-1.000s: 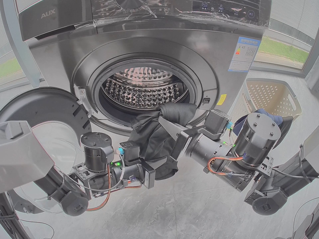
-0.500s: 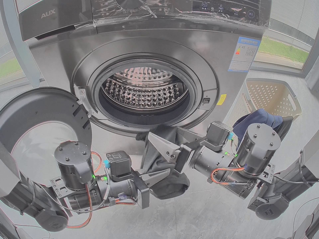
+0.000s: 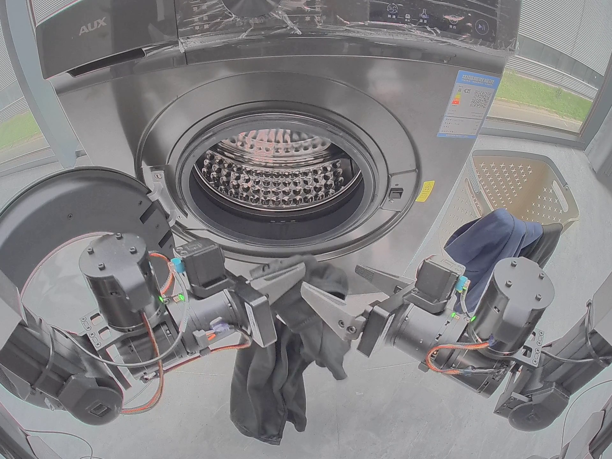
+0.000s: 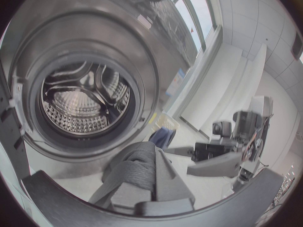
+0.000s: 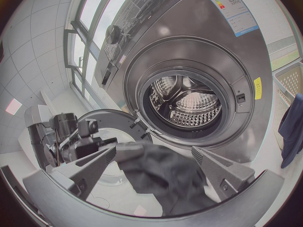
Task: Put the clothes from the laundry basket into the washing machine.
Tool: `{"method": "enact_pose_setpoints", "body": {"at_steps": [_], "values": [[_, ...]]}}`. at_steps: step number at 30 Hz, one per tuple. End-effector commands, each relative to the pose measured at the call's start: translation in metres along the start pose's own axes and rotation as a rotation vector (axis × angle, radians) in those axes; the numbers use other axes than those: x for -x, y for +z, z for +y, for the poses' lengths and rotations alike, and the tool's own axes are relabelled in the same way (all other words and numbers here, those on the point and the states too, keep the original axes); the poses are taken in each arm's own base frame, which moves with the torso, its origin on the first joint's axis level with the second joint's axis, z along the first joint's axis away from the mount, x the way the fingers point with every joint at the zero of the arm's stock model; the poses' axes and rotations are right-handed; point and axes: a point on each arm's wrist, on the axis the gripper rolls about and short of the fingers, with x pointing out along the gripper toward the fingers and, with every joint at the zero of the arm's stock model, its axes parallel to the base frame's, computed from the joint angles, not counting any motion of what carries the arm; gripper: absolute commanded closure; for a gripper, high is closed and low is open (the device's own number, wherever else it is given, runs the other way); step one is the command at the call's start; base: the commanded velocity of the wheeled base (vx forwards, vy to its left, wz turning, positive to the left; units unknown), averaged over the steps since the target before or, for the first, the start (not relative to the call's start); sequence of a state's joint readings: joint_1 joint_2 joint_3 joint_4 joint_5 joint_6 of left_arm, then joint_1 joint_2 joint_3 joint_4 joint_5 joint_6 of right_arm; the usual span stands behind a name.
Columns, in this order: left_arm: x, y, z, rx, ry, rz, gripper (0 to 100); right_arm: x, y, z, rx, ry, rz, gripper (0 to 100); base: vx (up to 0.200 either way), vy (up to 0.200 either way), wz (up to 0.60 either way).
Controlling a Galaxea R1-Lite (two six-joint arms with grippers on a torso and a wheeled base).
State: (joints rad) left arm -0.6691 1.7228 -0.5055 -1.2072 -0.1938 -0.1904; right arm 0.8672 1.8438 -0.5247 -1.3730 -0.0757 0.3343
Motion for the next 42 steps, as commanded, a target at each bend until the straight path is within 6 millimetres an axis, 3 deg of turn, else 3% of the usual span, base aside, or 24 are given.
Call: {"method": "enact_pose_setpoints", "body": {"at_steps": [1, 10, 18, 42], "values": [[0.009, 0.016, 0.002, 0.006, 0.017, -0.103, 100, 0.010, -0.004, -0.007, 0.020, -0.020, 0.031, 0, 0.000, 0.000, 0.00], [0.022, 0.029, -0.003, -0.019, -0.014, -0.236, 100, 0.023, -0.012, -0.022, 0.071, -0.064, 0.088, 0, 0.000, 0.000, 0.00], [0.024, 0.028, -0.008, -0.027, -0.041, -0.270, 100, 0.018, -0.012, -0.033, 0.079, -0.101, 0.084, 0, 0.000, 0.000, 0.00], [0.030, 0.034, -0.020, -0.032, -0.097, -0.306, 100, -0.042, -0.030, -0.056, 0.125, -0.127, 0.025, 0, 0.000, 0.000, 0.00]]}}
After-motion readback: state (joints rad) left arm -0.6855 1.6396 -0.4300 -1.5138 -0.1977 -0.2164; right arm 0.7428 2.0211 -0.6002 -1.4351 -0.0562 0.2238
